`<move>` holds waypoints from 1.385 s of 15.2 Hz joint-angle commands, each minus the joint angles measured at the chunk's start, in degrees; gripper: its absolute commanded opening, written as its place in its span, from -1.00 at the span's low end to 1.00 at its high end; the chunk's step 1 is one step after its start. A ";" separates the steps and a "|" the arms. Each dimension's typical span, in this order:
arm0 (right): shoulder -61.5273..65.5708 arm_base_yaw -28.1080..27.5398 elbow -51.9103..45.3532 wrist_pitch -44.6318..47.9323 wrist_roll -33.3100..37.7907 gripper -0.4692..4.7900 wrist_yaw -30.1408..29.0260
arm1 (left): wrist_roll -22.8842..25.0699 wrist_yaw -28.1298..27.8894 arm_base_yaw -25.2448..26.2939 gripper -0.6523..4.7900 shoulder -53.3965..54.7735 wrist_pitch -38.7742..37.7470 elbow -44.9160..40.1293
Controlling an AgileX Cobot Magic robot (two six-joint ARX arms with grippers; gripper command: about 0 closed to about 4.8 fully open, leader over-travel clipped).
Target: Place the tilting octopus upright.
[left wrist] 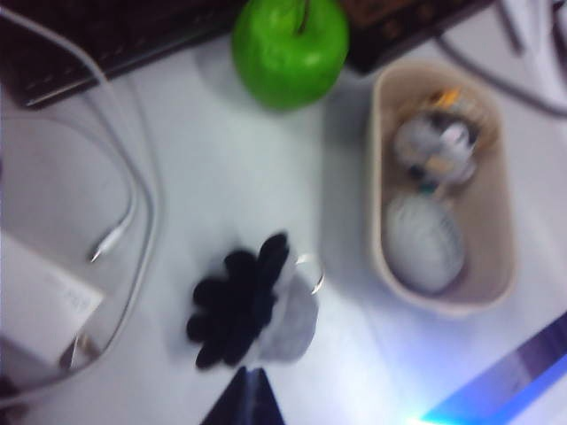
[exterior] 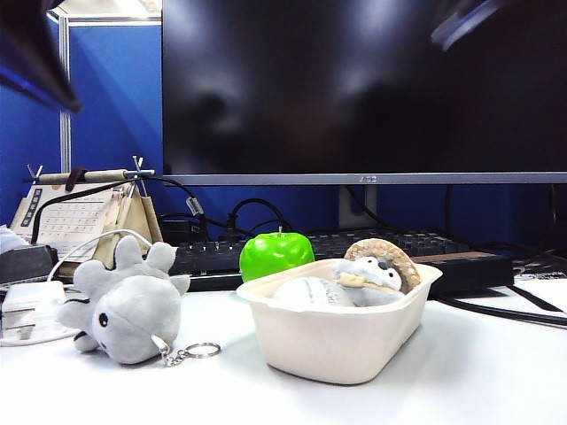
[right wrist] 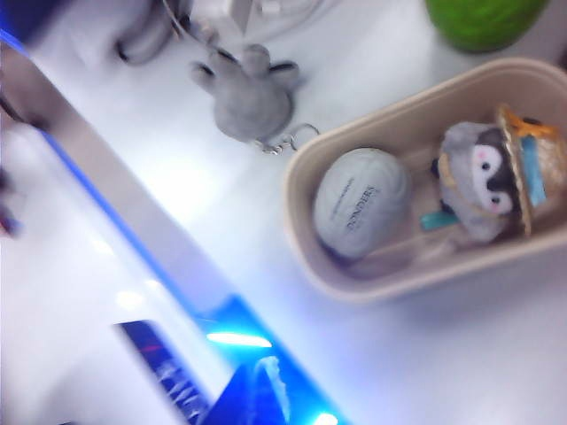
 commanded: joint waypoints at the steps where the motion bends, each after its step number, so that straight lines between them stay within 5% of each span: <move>1: 7.52 4.68 0.17 8.55 -0.15 -0.84 2.97 | 1.03 -0.85 -0.59 -0.71 0.17 -1.97 -0.13; 8: 16.28 4.63 0.17 18.91 -0.35 -0.85 8.35 | 0.83 -2.64 -0.63 -0.68 0.33 2.36 -6.51; 14: 16.31 4.68 0.17 24.11 -0.33 -0.85 8.31 | 1.05 10.71 -0.63 -0.68 2.71 11.45 -8.35; 18: 16.31 4.68 0.17 24.44 -0.33 -0.85 8.09 | 1.01 11.58 -0.70 -0.65 8.35 10.47 -8.35; 20: 16.31 4.70 0.17 24.44 -0.33 -0.85 8.09 | 1.01 11.39 -0.70 -0.23 10.54 10.97 -8.35; 21: 16.31 4.70 0.17 24.44 -0.33 -0.85 8.09 | 1.03 11.06 -0.70 -0.18 11.06 11.13 -8.35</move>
